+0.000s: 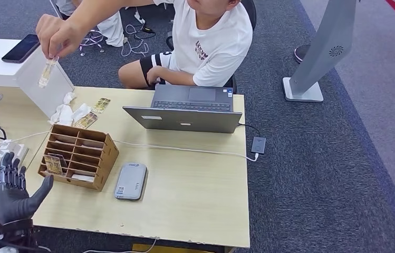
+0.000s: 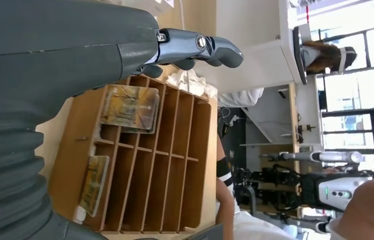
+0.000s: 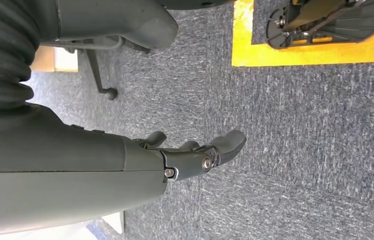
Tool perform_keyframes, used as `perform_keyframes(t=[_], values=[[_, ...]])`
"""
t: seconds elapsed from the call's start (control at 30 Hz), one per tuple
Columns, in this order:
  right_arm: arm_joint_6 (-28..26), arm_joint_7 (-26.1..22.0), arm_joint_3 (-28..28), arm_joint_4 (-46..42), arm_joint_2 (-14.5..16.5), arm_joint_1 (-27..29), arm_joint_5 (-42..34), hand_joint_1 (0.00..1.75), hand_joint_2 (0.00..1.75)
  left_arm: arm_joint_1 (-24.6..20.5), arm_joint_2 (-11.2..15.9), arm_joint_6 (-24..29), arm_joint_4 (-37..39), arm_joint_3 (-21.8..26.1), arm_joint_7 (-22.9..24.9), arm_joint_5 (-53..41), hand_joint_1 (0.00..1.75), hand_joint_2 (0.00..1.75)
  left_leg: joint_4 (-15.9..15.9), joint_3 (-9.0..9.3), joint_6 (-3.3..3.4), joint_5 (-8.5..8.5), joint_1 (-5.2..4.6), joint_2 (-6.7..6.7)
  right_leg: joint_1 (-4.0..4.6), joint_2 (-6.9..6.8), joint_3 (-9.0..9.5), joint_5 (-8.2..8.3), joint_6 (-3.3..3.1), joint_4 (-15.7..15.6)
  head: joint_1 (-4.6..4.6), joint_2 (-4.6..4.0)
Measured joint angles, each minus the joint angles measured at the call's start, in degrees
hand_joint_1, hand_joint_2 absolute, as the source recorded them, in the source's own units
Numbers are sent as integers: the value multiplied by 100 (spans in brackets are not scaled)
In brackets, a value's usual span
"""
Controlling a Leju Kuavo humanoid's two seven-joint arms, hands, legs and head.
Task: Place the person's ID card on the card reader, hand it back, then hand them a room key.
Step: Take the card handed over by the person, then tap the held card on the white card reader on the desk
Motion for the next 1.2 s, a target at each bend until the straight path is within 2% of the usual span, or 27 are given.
perform_keyframes(t=[0.67, 1.2], values=[[205, 269, 328, 32, 0, -47, 599, 0, 175, -1719, 840, 1501, 895, -2119, 1050, -2871, 0, 175, 1, -1, -1, 8, 0, 1, 0, 4, 0, 5, 0, 1, 1, -1], [267, 438, 624, 66, 4, -53, 1133, 0, 175, -2178, 2016, 2979, 857, -3609, 1919, -5231, 0, 175, 1, -1, -4, 10, 0, 1, 0, 4, -1, 5, 0, 3, -1, -1]])
